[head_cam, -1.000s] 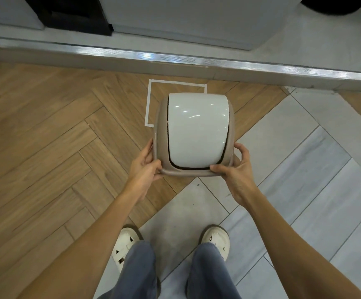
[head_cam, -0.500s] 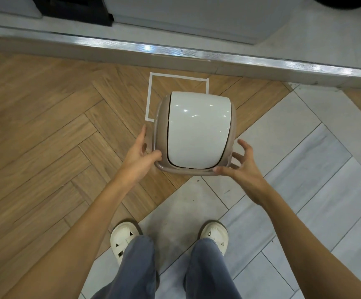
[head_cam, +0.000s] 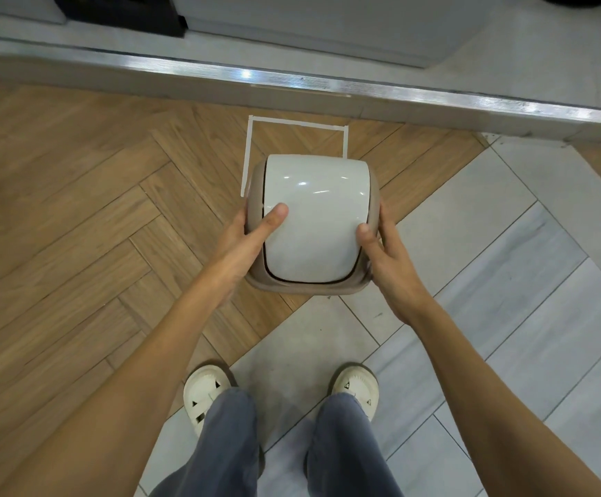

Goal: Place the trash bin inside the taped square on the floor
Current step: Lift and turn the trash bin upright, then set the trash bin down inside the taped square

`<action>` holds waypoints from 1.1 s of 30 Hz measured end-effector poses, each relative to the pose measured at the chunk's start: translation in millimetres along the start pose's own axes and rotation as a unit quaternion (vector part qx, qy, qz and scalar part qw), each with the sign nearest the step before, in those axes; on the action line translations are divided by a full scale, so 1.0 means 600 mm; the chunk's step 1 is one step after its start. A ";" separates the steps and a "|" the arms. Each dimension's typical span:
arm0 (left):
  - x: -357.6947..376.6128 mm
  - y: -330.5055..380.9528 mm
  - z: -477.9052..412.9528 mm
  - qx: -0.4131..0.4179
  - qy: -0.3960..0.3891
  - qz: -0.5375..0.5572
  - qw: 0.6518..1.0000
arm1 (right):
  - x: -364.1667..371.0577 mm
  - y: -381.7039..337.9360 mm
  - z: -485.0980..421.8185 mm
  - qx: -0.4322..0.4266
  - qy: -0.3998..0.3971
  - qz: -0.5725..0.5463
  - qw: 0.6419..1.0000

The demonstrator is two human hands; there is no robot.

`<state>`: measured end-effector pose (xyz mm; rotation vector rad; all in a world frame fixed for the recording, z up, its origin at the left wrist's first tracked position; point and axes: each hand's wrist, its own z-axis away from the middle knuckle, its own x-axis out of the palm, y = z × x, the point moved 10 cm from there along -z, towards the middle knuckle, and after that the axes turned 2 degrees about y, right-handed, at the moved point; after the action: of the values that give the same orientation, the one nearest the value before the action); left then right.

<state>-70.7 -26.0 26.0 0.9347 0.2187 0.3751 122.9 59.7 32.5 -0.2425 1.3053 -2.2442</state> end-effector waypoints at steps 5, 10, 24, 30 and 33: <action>-0.009 -0.024 -0.003 -0.002 0.011 0.039 0.999 | 0.012 -0.001 0.004 -0.022 0.009 0.012 1.000; -0.019 -0.031 -0.038 -0.012 0.063 0.076 0.995 | 0.022 0.000 -0.007 -0.003 -0.012 -0.041 0.999; -0.061 0.048 -0.183 0.023 0.098 0.093 0.991 | 0.024 -0.093 -0.142 -0.031 -0.009 -0.079 0.996; -0.055 0.100 -0.242 0.042 0.091 0.098 0.990 | 0.012 -0.135 -0.205 -0.026 0.004 -0.082 0.996; -0.056 0.111 -0.258 0.041 0.089 0.102 0.990 | 0.011 -0.145 -0.223 -0.025 0.000 -0.078 0.997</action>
<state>-168.9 110.8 -8.7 1.0090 0.3058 0.6434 32.6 191.4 36.5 -0.3754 1.3854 -2.3425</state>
